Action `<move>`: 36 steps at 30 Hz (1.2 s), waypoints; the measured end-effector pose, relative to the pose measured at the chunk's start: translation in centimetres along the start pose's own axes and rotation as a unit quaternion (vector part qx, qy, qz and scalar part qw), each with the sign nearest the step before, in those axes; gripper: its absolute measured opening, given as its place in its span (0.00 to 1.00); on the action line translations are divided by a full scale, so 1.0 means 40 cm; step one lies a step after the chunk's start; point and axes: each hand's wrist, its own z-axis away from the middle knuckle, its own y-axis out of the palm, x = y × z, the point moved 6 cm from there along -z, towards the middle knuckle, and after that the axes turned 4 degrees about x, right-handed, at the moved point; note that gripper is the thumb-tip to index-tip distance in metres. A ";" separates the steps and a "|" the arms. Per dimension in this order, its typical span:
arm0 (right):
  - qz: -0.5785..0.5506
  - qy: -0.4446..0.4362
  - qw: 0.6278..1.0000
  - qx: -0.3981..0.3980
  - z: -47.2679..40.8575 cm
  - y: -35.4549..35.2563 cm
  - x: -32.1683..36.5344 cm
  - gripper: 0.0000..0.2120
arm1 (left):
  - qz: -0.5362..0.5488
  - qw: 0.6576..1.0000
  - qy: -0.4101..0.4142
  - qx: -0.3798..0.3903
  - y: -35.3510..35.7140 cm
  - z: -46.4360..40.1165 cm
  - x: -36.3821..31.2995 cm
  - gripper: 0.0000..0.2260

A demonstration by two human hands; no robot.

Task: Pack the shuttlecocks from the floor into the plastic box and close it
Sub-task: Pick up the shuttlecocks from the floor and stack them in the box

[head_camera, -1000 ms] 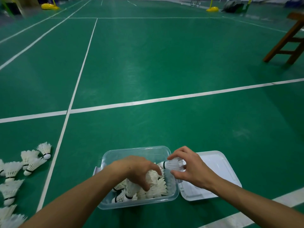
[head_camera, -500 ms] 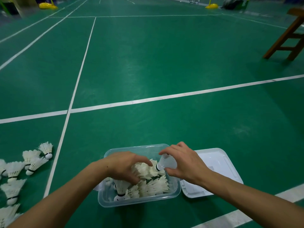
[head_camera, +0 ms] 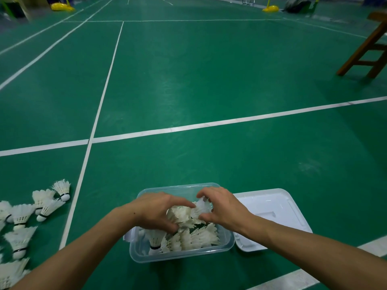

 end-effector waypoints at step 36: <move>-0.024 0.100 0.972 0.209 -0.032 0.014 -0.005 0.44 | 0.060 0.997 -0.055 0.000 0.072 -0.054 0.042 0.31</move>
